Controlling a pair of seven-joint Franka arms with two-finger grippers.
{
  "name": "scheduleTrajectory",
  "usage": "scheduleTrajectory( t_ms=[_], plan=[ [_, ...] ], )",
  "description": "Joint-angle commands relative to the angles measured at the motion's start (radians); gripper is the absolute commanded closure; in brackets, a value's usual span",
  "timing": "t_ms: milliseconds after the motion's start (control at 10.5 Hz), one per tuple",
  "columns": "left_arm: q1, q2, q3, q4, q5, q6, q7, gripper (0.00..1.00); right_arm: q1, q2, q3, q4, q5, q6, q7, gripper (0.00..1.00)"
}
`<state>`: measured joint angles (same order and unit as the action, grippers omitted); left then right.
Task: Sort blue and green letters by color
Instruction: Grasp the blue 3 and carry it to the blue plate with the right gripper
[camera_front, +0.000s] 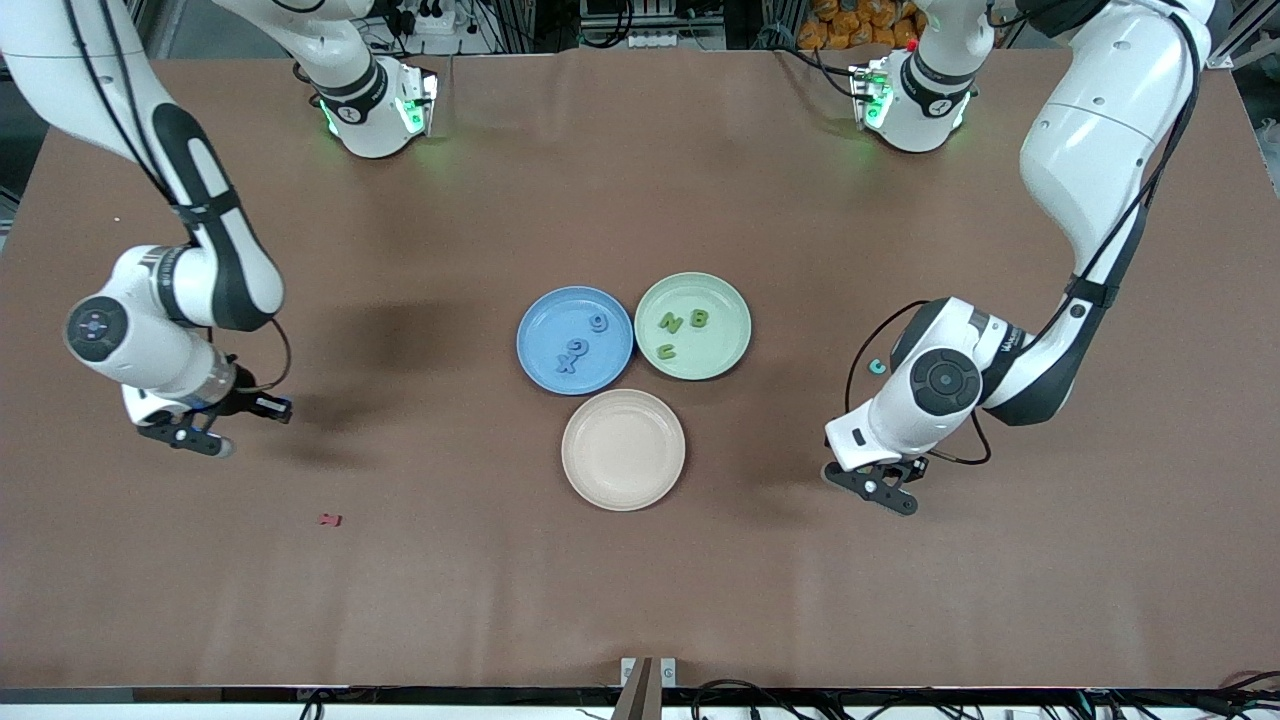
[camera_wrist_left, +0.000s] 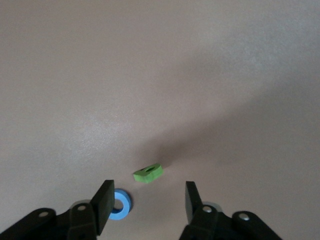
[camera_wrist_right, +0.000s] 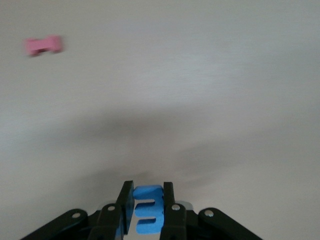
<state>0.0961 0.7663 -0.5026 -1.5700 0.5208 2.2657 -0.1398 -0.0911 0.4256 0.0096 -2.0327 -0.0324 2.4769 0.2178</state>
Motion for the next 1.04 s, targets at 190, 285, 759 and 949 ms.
scheduleTrajectory(
  t_ms=[190, 285, 759, 949],
  plan=[
    [-0.009, 0.037, 0.003, 0.041, -0.015, 0.002, -0.155, 0.39, 0.319, -0.039, 0.004, -0.020, 0.009, -0.021, 0.309, 1.00],
    [-0.009, 0.042, 0.003, 0.041, -0.015, 0.002, -0.159, 0.40, 0.382, -0.038, 0.003, -0.021, 0.009, -0.024, 0.348, 1.00],
    [-0.010, 0.045, 0.003, 0.038, -0.008, 0.002, -0.161, 1.00, 0.617, -0.042, 0.019, -0.021, 0.009, -0.024, 0.538, 1.00],
    [-0.010, 0.044, 0.003, 0.038, -0.013, 0.002, -0.162, 1.00, 0.652, -0.038, 0.059, -0.020, 0.008, -0.024, 0.598, 1.00]
  ],
)
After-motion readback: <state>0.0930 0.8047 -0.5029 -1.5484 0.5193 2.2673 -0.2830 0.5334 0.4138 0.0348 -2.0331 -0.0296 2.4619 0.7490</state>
